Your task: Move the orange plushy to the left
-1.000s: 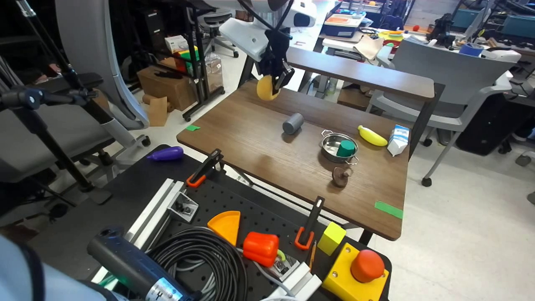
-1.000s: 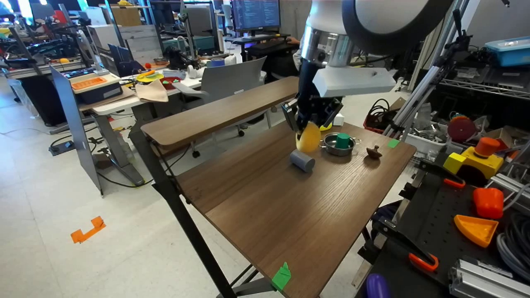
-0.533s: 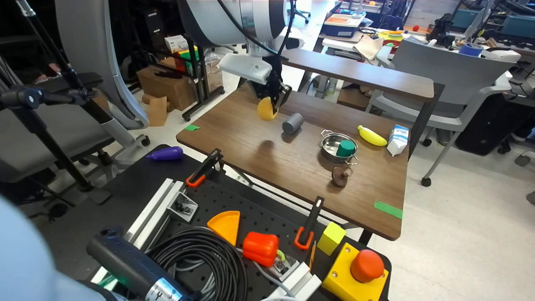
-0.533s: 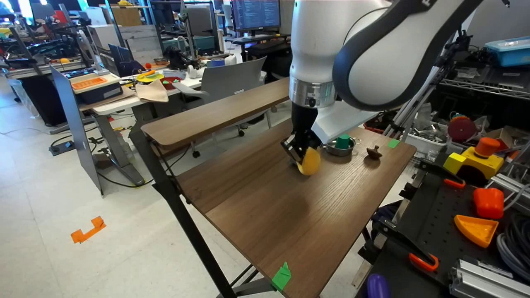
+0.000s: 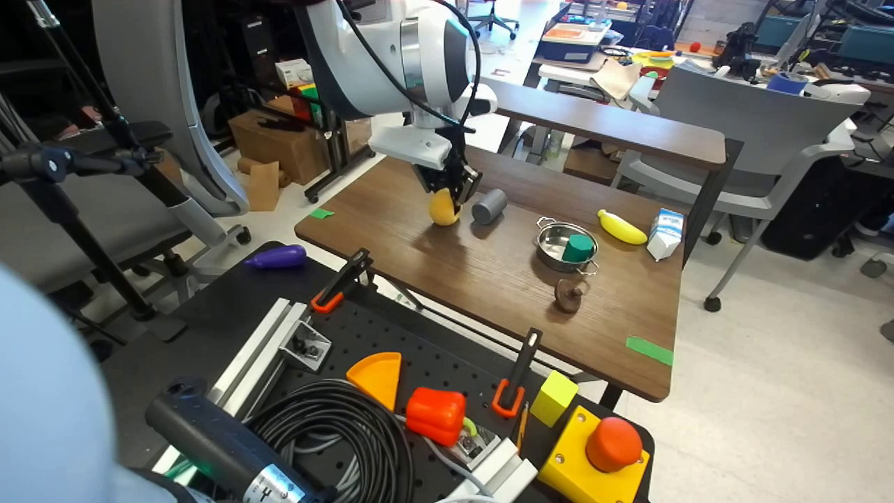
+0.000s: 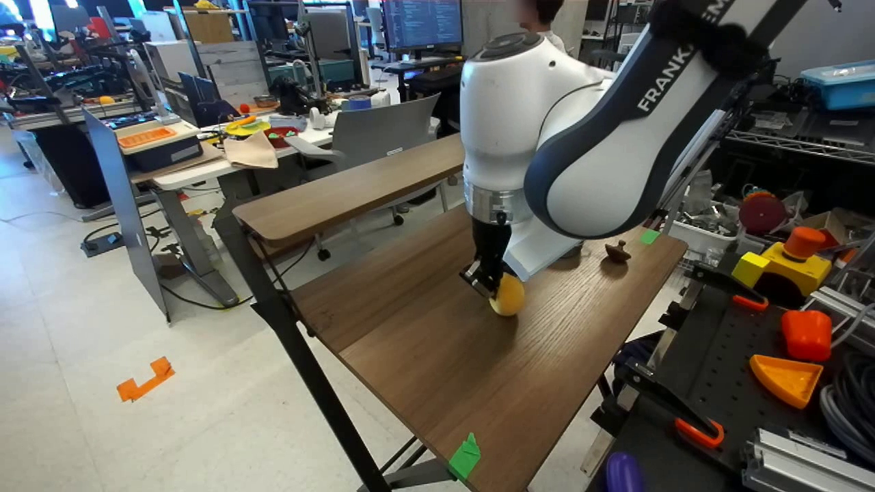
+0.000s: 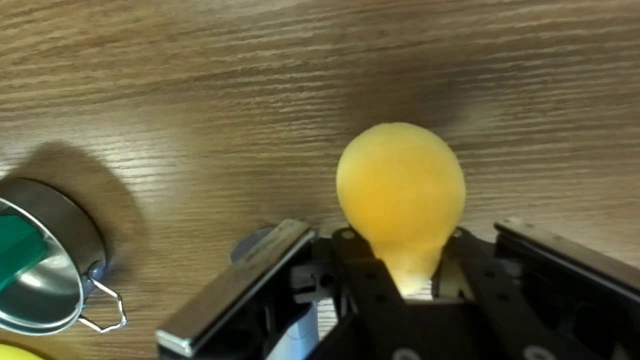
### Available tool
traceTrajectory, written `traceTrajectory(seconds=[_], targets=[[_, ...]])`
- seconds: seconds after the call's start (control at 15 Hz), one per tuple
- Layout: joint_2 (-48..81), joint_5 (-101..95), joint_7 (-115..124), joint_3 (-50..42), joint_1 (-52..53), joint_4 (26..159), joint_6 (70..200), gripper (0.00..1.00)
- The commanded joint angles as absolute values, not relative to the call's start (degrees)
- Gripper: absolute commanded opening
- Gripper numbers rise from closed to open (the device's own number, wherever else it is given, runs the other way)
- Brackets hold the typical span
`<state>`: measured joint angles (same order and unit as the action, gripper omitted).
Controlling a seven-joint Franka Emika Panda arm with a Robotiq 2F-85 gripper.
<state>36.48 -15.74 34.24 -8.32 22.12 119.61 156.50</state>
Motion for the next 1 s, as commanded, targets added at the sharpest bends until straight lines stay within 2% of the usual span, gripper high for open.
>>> traceTrajectory(seconds=[0.0, 0.13, 0.53, 0.6, 0.93], targets=[[38.31, -16.15, 34.46, -10.43, 24.33, 117.53, 157.06, 0.44], [37.46, -16.03, 34.48, -10.66, 24.51, 118.11, 157.83, 0.52], [31.75, -15.45, 33.17, -10.43, 23.79, 122.36, 159.51, 0.96], [30.08, -15.27, 32.85, -10.19, 23.47, 123.61, 160.44, 0.99], [21.37, -14.74, 31.76, -9.72, 22.19, 130.37, 165.2, 1.0]])
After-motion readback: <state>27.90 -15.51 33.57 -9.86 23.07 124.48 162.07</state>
